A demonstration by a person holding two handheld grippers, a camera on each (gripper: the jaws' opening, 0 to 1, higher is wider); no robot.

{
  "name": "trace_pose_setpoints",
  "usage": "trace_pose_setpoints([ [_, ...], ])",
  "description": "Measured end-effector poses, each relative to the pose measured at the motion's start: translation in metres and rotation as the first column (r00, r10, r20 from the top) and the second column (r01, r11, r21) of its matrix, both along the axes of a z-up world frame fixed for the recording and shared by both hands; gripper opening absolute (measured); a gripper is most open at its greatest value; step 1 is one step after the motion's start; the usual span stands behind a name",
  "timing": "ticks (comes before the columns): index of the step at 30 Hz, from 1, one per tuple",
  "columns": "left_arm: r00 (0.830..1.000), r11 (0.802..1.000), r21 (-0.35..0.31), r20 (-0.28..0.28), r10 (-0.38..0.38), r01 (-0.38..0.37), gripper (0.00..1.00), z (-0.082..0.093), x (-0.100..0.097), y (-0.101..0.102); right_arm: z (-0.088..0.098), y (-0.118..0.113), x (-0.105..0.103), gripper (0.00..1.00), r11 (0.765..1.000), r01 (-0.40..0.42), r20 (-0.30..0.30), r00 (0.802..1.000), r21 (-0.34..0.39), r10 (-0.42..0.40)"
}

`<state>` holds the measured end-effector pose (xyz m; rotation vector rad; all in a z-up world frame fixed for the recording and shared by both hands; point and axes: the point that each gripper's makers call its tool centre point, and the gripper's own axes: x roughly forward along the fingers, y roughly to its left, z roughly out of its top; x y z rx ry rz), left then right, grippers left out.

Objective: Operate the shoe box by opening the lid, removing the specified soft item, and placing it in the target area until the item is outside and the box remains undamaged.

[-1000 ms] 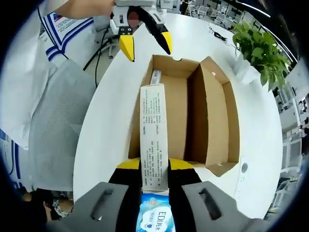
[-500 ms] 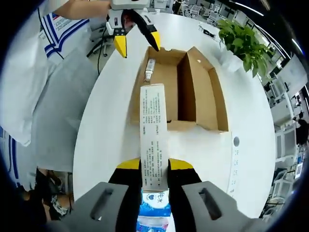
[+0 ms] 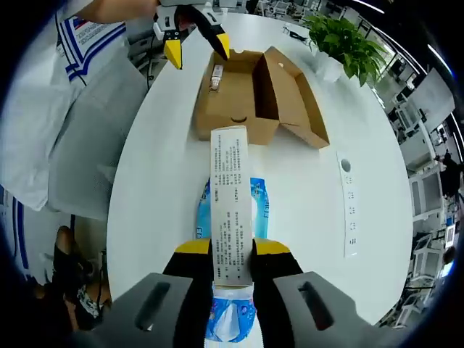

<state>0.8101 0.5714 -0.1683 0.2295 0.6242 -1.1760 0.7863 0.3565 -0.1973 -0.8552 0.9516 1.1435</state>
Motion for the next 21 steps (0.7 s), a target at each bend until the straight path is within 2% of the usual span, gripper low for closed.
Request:
trace_pose_setpoints([
  [7, 1.0, 1.0, 0.006, -0.001, 0.0, 0.0, 0.47, -0.004, -0.001, 0.009, -0.009, -0.044, 0.004, 0.17, 1.0, 0.019, -0.005, 1.0, -0.015, -0.019],
  [8, 1.0, 1.0, 0.012, -0.004, 0.0, 0.001, 0.47, -0.006, -0.003, -0.018, -0.01, -0.051, 0.006, 0.17, 1.0, 0.021, -0.004, 1.0, -0.019, -0.021],
  [9, 1.0, 1.0, 0.013, -0.008, -0.001, 0.001, 0.47, -0.007, -0.004, -0.03, -0.013, -0.064, 0.01, 0.17, 0.999, 0.027, -0.002, 1.0, -0.026, -0.027],
  [11, 1.0, 1.0, 0.016, -0.01, 0.002, -0.001, 0.47, -0.007, -0.003, -0.016, -0.016, -0.079, 0.016, 0.17, 0.998, 0.048, -0.003, 0.999, -0.029, -0.049],
  [12, 1.0, 1.0, 0.02, -0.013, 0.004, -0.003, 0.47, -0.009, -0.002, -0.036, -0.018, -0.086, 0.018, 0.17, 0.998, 0.057, -0.003, 0.998, -0.031, -0.057],
  [13, 1.0, 1.0, 0.023, -0.015, 0.006, -0.005, 0.47, -0.01, -0.002, -0.041, -0.019, -0.091, 0.019, 0.17, 0.998, 0.059, -0.001, 0.998, -0.034, -0.059],
  [21, 1.0, 0.999, 0.037, -0.027, 0.013, -0.012, 0.47, -0.014, 0.002, -0.063, -0.03, -0.118, 0.023, 0.17, 0.997, 0.067, -0.014, 0.998, -0.04, -0.068],
])
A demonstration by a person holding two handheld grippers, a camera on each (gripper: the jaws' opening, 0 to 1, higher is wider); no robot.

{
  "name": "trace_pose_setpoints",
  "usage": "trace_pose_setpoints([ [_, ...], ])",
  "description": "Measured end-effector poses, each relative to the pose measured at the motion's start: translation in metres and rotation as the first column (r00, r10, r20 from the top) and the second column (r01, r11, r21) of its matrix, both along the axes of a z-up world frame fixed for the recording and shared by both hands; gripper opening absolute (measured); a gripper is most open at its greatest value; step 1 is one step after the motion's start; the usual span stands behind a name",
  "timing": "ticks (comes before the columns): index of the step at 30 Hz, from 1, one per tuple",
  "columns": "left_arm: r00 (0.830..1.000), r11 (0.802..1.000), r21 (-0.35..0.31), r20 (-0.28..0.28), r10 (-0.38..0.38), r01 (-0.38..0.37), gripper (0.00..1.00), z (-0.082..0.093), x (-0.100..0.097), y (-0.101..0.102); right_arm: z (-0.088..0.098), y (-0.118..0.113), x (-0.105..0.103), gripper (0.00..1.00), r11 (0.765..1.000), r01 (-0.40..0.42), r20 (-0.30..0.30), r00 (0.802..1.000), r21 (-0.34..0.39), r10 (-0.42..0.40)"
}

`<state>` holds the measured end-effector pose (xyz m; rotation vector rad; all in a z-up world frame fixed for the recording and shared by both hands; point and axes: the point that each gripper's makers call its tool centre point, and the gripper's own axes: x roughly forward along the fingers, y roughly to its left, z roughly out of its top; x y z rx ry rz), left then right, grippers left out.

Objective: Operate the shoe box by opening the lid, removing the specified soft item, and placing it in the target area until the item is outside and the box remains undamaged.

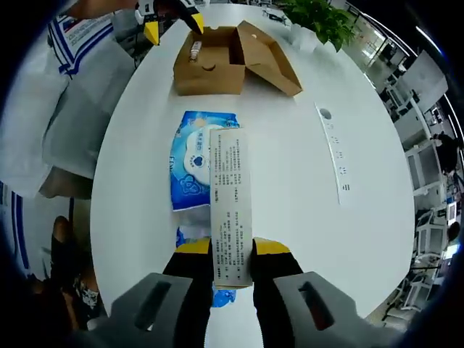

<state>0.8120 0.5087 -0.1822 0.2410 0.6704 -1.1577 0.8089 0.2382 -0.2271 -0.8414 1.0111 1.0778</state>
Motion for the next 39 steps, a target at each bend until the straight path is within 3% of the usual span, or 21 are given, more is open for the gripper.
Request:
trace_pose_setpoints([
  [8, 1.0, 1.0, 0.015, -0.005, 0.007, -0.007, 0.47, -0.002, 0.001, -0.018, -0.008, -0.025, 0.002, 0.17, 1.0, 0.009, -0.01, 1.0, -0.002, -0.009],
  [14, 1.0, 1.0, 0.028, -0.012, 0.013, -0.013, 0.47, -0.006, 0.0, -0.027, -0.02, -0.056, 0.006, 0.17, 1.0, 0.025, -0.02, 0.999, -0.018, -0.025],
  [22, 1.0, 0.999, 0.049, -0.021, 0.009, -0.008, 0.47, -0.012, -0.001, -0.028, -0.04, -0.087, 0.01, 0.17, 0.999, 0.028, -0.037, 0.999, -0.043, -0.029],
  [32, 1.0, 0.999, 0.052, -0.016, 0.016, -0.016, 0.47, -0.014, -0.003, -0.036, -0.064, -0.107, 0.013, 0.17, 0.997, 0.059, -0.058, 0.996, -0.045, -0.062],
  [39, 0.999, 0.997, 0.069, -0.029, 0.016, -0.014, 0.48, -0.023, -0.002, -0.038, -0.073, -0.107, 0.012, 0.17, 0.998, 0.054, -0.067, 0.996, -0.029, -0.055],
])
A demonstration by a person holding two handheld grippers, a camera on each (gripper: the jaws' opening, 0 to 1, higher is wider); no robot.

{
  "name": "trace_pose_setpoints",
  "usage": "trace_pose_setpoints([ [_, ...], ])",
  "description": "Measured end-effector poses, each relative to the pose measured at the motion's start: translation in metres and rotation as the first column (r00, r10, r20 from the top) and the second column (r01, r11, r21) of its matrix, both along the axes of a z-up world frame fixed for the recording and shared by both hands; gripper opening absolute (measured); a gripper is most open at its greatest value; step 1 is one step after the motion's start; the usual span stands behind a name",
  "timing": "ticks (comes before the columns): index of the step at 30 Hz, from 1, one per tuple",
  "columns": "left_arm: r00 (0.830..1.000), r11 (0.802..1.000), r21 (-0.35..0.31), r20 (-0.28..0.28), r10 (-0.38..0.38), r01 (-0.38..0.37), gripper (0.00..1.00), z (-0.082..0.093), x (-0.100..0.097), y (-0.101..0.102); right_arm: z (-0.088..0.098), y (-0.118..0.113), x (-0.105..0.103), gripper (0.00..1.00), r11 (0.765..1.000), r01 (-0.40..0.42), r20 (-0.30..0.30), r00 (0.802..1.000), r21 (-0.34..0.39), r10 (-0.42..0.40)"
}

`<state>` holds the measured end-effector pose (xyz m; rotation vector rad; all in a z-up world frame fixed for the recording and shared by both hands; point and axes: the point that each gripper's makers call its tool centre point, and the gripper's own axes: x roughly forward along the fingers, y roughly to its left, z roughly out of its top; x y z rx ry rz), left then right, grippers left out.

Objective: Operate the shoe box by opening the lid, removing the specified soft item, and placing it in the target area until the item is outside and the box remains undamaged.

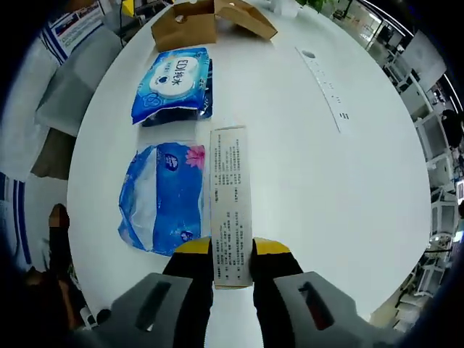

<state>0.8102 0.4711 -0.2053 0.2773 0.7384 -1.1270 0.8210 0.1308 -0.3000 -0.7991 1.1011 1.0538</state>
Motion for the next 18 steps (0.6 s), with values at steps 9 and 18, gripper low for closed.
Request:
trace_pose_setpoints([
  [9, 1.0, 1.0, 0.007, -0.006, 0.002, -0.002, 0.47, -0.003, 0.0, -0.002, -0.007, 0.0, 0.0, 0.17, 1.0, 0.0, -0.005, 1.0, 0.014, 0.001],
  [18, 1.0, 1.0, 0.008, -0.011, -0.005, 0.005, 0.48, -0.005, -0.001, -0.01, -0.021, -0.01, 0.006, 0.17, 1.0, 0.003, -0.014, 1.0, 0.023, -0.003],
])
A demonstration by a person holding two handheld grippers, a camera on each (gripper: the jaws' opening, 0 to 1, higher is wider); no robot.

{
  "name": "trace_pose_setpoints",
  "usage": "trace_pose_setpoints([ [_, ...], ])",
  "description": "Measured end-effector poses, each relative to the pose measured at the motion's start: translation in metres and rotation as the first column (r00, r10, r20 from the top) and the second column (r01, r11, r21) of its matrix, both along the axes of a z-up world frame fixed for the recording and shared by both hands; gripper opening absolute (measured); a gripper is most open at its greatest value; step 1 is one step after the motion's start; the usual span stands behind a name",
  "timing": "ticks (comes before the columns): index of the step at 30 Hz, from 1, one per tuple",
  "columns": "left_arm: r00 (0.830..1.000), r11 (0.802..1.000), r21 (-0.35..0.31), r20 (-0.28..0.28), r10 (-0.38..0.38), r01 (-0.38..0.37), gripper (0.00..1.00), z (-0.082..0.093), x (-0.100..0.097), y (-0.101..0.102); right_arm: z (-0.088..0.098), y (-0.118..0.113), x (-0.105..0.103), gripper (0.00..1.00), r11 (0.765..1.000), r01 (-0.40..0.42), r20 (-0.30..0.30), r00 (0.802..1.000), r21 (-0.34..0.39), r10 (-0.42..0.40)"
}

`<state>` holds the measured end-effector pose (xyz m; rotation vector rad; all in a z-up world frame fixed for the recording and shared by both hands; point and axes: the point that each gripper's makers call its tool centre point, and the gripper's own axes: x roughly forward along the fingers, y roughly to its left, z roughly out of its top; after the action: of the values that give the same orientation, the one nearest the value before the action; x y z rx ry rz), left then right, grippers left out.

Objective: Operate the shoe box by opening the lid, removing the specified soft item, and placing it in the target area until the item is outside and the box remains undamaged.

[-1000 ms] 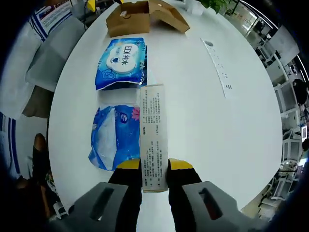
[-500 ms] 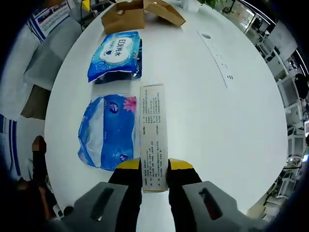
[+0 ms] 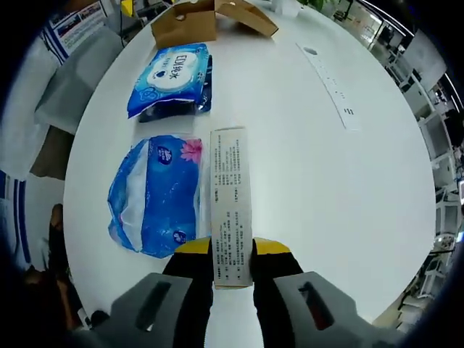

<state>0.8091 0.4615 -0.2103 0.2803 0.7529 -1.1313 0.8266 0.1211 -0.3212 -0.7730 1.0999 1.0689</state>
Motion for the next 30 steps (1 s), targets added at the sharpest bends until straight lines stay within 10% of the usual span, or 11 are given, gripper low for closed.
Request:
trace_pose_setpoints([
  [30, 1.0, 1.0, 0.01, -0.024, -0.002, 0.003, 0.47, -0.0095, -0.0014, -0.0061, -0.0037, 0.0061, -0.0024, 0.19, 0.998, 0.032, -0.013, 0.999, 0.05, -0.031],
])
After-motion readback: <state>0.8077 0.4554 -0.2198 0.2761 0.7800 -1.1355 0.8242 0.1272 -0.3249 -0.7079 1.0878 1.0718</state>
